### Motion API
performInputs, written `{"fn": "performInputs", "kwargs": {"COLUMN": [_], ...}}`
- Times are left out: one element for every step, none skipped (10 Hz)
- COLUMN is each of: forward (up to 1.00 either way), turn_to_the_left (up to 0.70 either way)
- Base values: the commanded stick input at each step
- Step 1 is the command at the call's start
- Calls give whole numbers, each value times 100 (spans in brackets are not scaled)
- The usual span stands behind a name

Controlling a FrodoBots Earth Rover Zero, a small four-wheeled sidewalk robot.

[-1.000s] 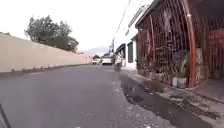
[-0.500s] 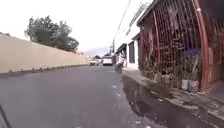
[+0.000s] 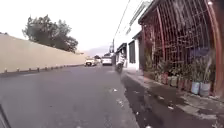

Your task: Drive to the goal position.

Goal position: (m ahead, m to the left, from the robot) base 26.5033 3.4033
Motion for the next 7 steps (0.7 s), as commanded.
{"fn": "performInputs", "kwargs": {"forward": [94,100,100,100,100,100,100], "turn_to_the_left": [0,0,0,0,0,1,4]}}
